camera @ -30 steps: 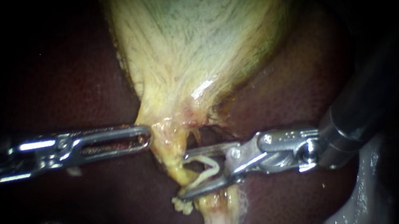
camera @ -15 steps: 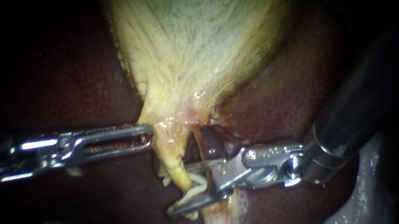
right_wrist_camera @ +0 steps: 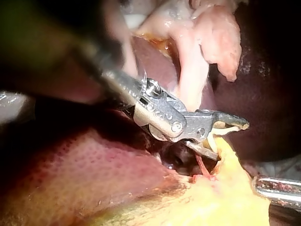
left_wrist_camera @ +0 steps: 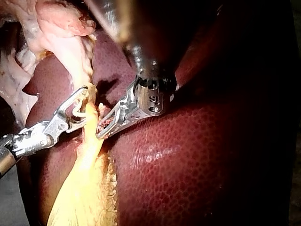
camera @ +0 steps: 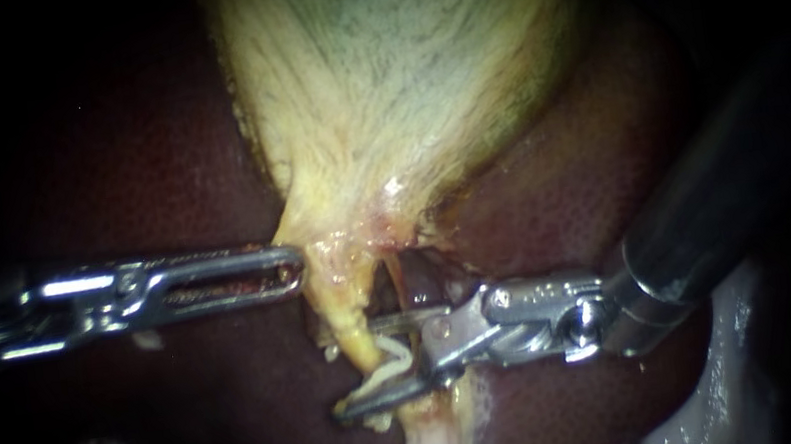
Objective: Clipping third clip left tube
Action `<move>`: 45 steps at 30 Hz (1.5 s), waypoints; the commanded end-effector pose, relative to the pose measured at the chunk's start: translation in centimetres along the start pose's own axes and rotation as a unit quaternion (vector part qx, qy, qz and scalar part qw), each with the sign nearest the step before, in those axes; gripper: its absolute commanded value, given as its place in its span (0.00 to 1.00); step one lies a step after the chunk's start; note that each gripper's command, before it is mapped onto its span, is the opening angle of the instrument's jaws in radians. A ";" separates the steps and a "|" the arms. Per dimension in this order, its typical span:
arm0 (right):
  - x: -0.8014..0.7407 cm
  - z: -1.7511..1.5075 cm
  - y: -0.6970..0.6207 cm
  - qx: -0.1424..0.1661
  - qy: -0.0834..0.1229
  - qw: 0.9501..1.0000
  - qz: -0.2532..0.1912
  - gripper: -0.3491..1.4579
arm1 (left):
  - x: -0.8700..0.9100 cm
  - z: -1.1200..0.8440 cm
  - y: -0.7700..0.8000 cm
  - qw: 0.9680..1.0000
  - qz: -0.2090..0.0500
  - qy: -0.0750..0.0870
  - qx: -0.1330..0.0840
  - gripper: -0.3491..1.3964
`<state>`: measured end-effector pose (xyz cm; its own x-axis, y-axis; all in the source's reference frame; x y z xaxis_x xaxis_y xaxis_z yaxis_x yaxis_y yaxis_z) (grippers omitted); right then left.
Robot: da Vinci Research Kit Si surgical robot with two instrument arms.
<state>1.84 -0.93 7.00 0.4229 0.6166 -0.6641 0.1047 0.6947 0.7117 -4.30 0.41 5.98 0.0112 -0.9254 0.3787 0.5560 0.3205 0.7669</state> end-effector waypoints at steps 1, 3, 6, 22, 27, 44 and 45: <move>0.03 0.00 0.00 -0.002 0.001 1.000 0.000 0.47 | 0.00 0.00 0.00 1.000 0.000 0.001 0.000 0.00; 0.08 -0.01 0.00 -0.004 0.003 1.000 0.002 0.47 | 0.00 0.01 0.00 1.000 0.000 0.000 0.000 0.00; 0.14 -0.03 -0.01 -0.006 0.006 1.000 0.004 0.47 | 0.00 0.01 0.00 1.000 0.000 0.000 0.000 0.00; 0.34 -0.12 0.01 -0.017 0.015 1.000 0.011 0.44 | 0.00 0.02 -0.01 1.000 0.000 0.000 0.000 0.00; 0.33 -0.13 0.03 -0.018 0.015 1.000 0.011 0.42 | 0.00 0.02 -0.01 1.000 0.000 0.000 0.000 0.00; 0.32 -0.15 0.06 -0.021 0.016 1.000 0.011 0.33 | 0.00 0.02 -0.01 1.000 0.000 0.001 0.001 0.00; 0.32 -0.15 0.06 -0.021 0.016 1.000 0.011 0.33 | 0.00 0.02 -0.01 1.000 0.000 0.001 0.001 0.00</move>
<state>1.85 -0.64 6.79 0.3964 0.6434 -0.6549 0.0567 0.6948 0.7169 -4.32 0.41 5.98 0.0121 -0.9260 0.3773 0.5551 0.3201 0.7678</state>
